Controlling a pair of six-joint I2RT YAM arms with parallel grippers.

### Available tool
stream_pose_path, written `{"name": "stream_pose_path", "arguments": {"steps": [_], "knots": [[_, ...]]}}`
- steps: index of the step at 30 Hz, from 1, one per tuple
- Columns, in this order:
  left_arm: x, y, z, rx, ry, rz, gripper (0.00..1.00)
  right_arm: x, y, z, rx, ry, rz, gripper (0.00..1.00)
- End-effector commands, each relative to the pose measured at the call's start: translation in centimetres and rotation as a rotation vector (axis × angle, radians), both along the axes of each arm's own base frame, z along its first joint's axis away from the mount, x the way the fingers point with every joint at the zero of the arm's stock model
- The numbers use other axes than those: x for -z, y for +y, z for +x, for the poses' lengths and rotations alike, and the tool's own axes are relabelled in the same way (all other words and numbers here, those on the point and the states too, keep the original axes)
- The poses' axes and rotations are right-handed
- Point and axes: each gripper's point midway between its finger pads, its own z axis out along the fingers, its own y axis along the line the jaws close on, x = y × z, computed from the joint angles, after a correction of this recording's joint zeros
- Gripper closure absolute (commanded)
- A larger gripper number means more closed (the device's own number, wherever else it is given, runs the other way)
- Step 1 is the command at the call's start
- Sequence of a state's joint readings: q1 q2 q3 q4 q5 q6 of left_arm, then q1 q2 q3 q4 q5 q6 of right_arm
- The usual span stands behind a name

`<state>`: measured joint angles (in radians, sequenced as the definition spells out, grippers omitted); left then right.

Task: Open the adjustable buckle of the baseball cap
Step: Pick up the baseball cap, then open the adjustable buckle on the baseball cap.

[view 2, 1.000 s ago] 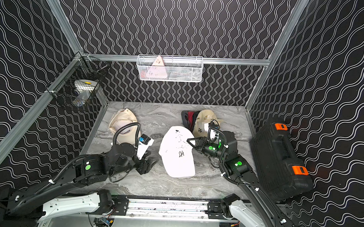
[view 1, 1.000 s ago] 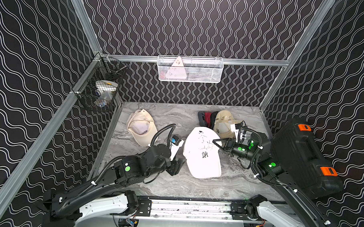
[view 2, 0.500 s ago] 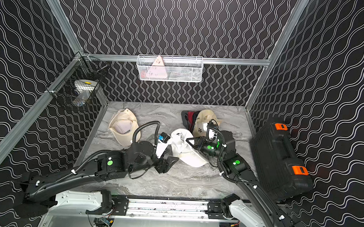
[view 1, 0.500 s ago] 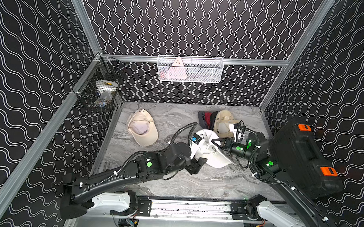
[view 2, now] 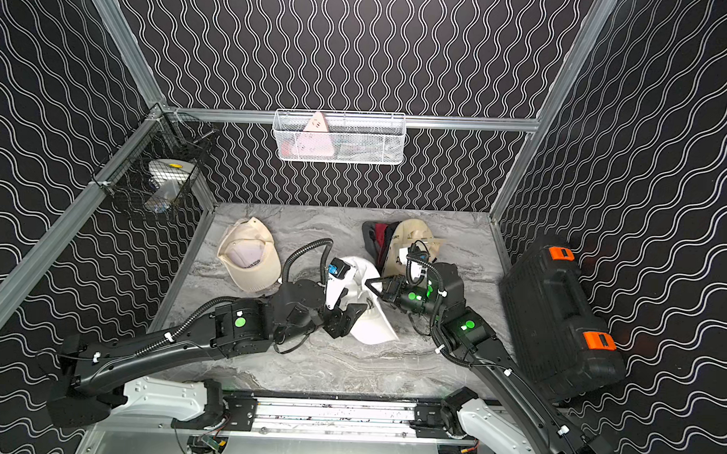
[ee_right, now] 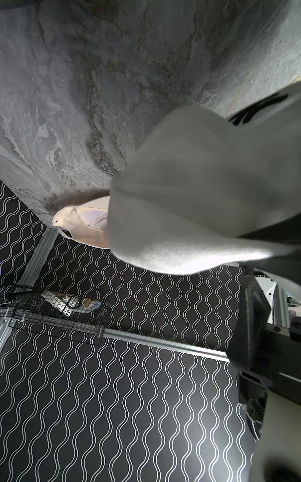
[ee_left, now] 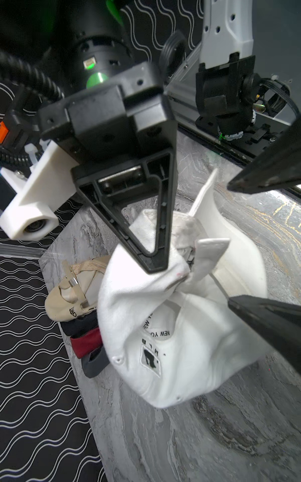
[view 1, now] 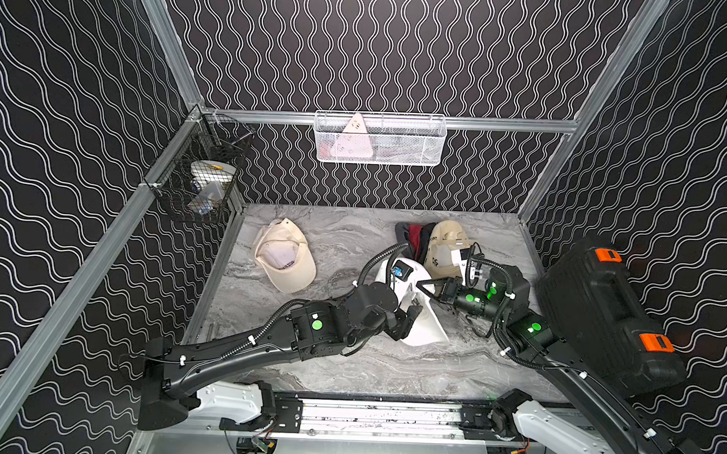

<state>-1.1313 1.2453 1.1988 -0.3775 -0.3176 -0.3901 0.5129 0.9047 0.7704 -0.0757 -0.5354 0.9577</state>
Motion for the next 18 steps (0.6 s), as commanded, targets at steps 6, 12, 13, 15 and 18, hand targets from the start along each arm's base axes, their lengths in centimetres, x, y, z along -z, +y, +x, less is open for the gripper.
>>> {"name": "stream_pose_path", "arguments": {"steps": [6, 12, 13, 15, 18], "knots": [[-1.0, 0.0, 1.5, -0.088, -0.03, -0.035, 0.47, -2.6, 0.3, -0.4, -0.006, -0.068, 0.05, 1.0], [-1.1, 0.1, 2.1, -0.12, -0.046, -0.035, 0.69, -3.0, 0.2, -0.8, -0.008, -0.078, 0.052, 1.0], [-1.3, 0.2, 2.1, -0.126, -0.05, -0.035, 0.74, -3.0, 0.2, -0.9, -0.008, -0.078, 0.052, 1.0], [-1.5, 0.2, 2.2, -0.128, -0.055, -0.03, 0.82, -2.8, 0.2, -0.9, -0.007, -0.076, 0.049, 1.0], [-1.7, 0.3, 2.2, -0.129, -0.059, -0.028, 0.92, -2.7, 0.1, -0.9, -0.006, -0.073, 0.045, 1.0]]}}
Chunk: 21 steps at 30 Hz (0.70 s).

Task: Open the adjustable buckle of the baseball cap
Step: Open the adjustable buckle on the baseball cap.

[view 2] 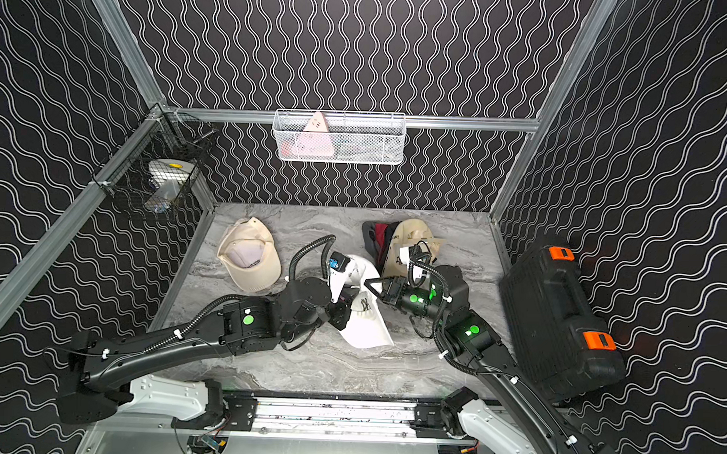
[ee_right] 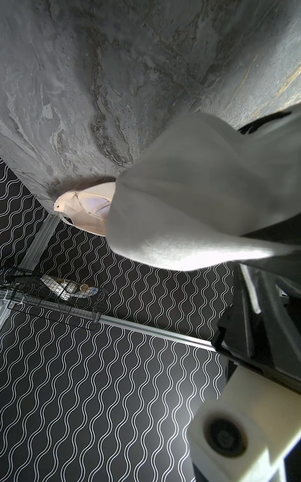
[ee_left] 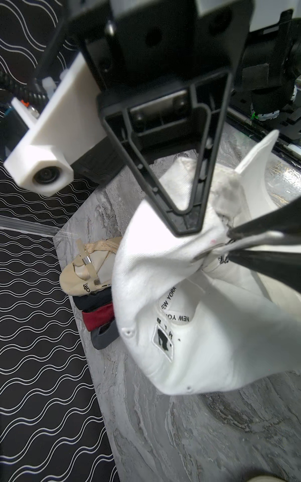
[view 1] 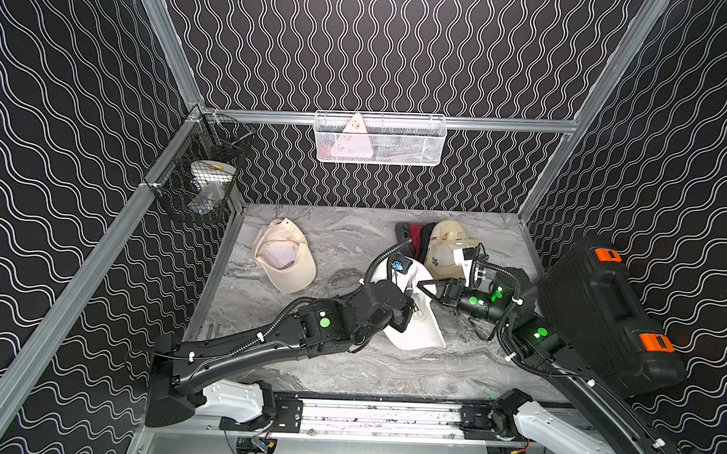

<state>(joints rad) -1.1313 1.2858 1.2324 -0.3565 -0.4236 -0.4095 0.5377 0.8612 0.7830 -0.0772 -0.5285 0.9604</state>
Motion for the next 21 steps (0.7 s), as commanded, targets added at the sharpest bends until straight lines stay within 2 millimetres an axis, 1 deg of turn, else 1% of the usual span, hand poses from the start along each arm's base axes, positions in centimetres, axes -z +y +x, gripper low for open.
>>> {"name": "stream_pose_path", "arguments": {"steps": [1, 4, 11, 17, 21], "knots": [[-1.0, 0.2, 0.4, -0.028, -0.02, -0.024, 0.95, -0.9, 0.0, 0.2, 0.011, -0.029, 0.019, 1.0], [-1.1, 0.4, 0.4, -0.03, -0.024, -0.02, 1.0, -0.8, -0.1, 0.2, 0.012, -0.026, 0.018, 1.0], [-0.8, 1.0, 0.4, -0.041, -0.023, -0.001, 1.0, -1.1, -0.1, 0.2, 0.015, -0.029, 0.032, 1.0], [-0.7, 2.5, 0.1, -0.067, -0.032, 0.014, 1.0, -1.8, -0.3, 0.0, 0.023, -0.046, 0.022, 1.0], [-1.0, 3.6, -0.1, -0.081, -0.04, 0.018, 1.0, -2.2, -0.5, 0.0, 0.032, -0.054, 0.02, 1.0]]}}
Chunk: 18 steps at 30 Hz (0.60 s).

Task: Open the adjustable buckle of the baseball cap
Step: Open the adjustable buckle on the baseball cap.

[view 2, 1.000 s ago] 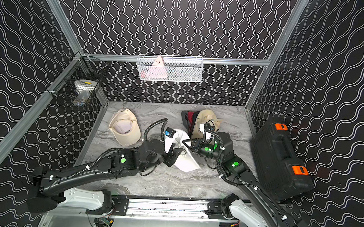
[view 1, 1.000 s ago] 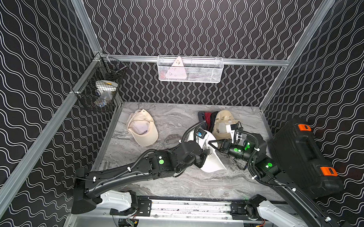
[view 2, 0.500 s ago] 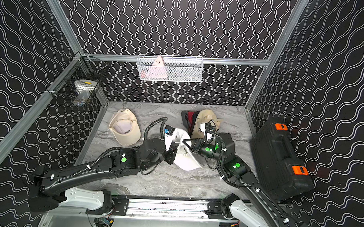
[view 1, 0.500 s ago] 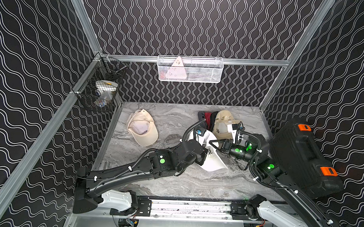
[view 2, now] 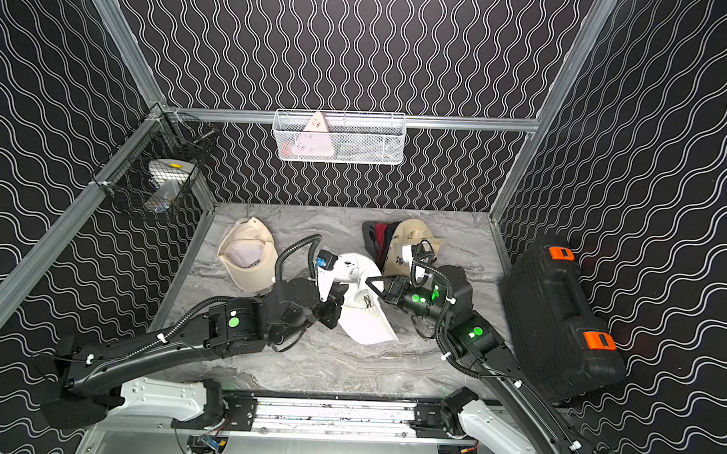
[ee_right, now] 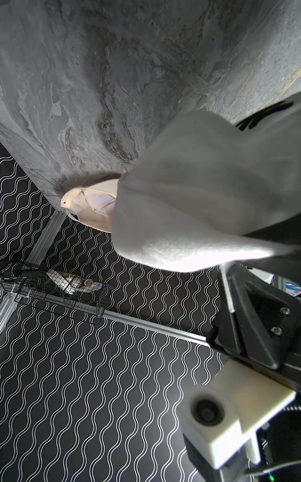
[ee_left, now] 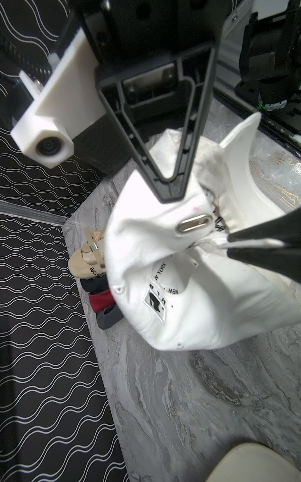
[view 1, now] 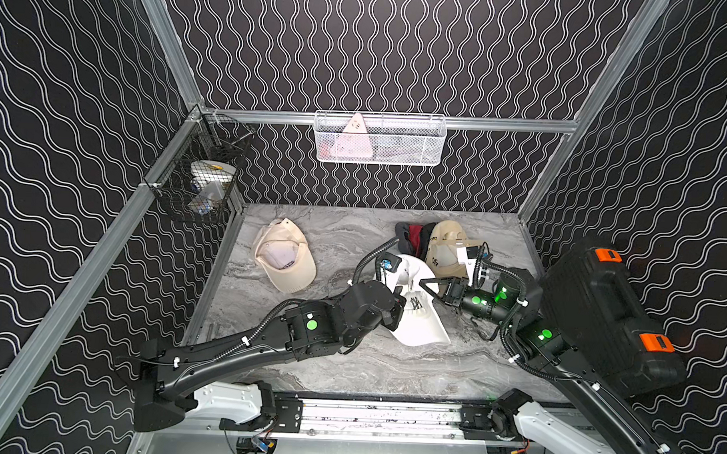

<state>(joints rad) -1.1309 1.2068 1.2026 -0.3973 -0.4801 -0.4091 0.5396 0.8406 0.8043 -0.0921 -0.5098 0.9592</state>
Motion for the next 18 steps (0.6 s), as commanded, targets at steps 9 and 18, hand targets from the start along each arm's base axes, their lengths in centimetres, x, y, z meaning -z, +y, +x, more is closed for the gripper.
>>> {"name": "stream_pose_path", "arguments": {"steps": [9, 18], "knots": [[-0.6, 3.5, -0.2, -0.072, -0.035, 0.027, 1.0, -2.0, -0.4, -0.1, 0.019, -0.048, 0.013, 1.0], [-0.5, 5.5, -0.6, -0.107, -0.043, 0.036, 1.0, -2.8, -0.8, -0.5, 0.027, -0.066, 0.012, 1.0]]}}
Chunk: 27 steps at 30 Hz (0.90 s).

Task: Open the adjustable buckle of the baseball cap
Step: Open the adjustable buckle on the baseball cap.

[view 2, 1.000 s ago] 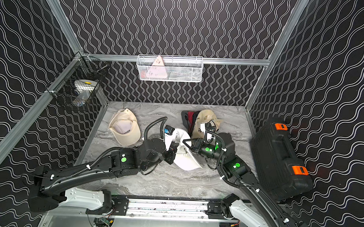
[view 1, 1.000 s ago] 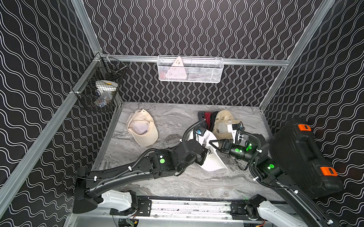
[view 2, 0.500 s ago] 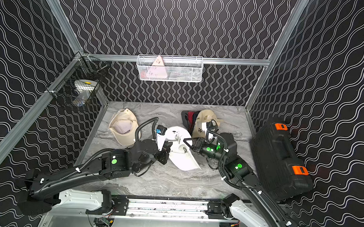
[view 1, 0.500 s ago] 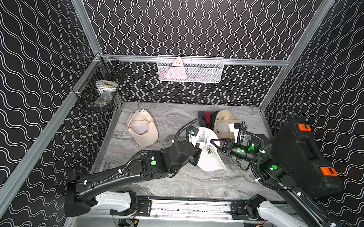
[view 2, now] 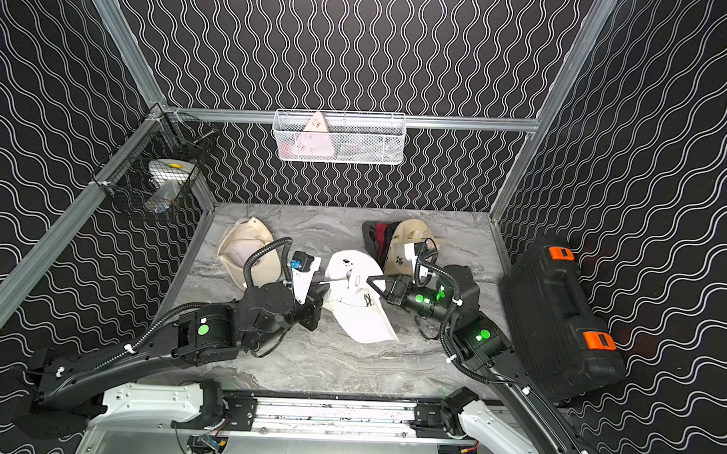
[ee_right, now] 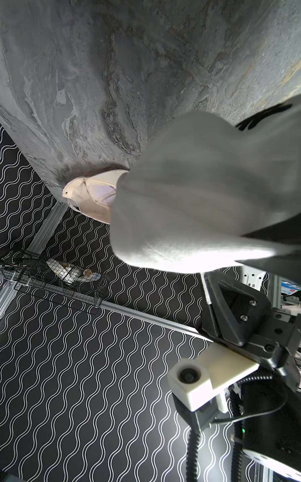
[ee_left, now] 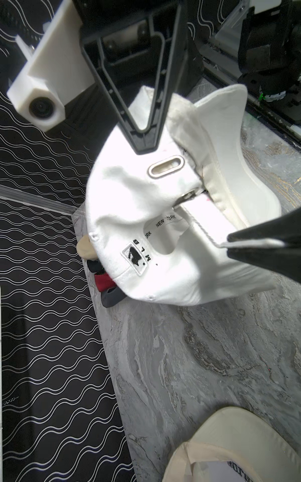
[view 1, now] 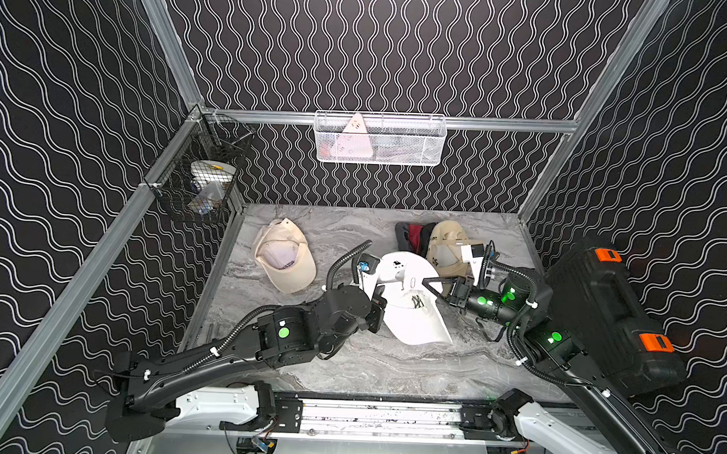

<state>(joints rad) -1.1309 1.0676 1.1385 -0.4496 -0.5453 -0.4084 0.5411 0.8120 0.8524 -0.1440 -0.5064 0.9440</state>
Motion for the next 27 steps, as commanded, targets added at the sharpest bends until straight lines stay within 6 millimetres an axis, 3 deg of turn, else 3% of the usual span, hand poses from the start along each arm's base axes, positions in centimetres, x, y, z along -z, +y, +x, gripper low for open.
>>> {"name": "stream_pose_path", "arguments": {"steps": [1, 9, 11, 12, 15, 20, 23, 27], "knots": [[0.6, 1.6, 0.3, -0.054, -0.004, 0.045, 1.0, -0.9, -0.4, 0.2, 0.028, -0.031, 0.009, 1.0], [0.6, 1.8, 0.0, -0.045, -0.002, 0.037, 0.97, -1.4, -0.4, 0.1, 0.026, -0.038, 0.023, 1.0], [0.3, 1.6, -0.1, -0.029, -0.018, 0.032, 0.66, -1.8, -0.3, 0.3, 0.026, -0.037, 0.033, 1.0], [0.1, 1.6, -0.1, -0.025, -0.026, 0.027, 0.55, -2.1, -0.2, 0.4, 0.026, -0.037, 0.039, 1.0], [-0.7, 1.9, -0.3, -0.014, -0.074, 0.01, 0.44, -2.9, -0.1, 1.2, 0.047, -0.032, 0.05, 1.0], [-3.2, 1.2, -2.7, 0.133, -0.226, -0.066, 0.4, -5.1, -0.2, 2.4, 0.095, -0.05, 0.076, 1.0], [-3.3, 0.8, -3.6, 0.157, -0.293, -0.005, 0.39, -6.1, -0.1, 3.0, 0.112, -0.056, 0.105, 1.0], [-3.1, -1.7, -5.2, 0.202, -0.394, 0.114, 0.38, -7.0, 0.3, 3.8, 0.117, -0.047, 0.136, 1.0]]}}
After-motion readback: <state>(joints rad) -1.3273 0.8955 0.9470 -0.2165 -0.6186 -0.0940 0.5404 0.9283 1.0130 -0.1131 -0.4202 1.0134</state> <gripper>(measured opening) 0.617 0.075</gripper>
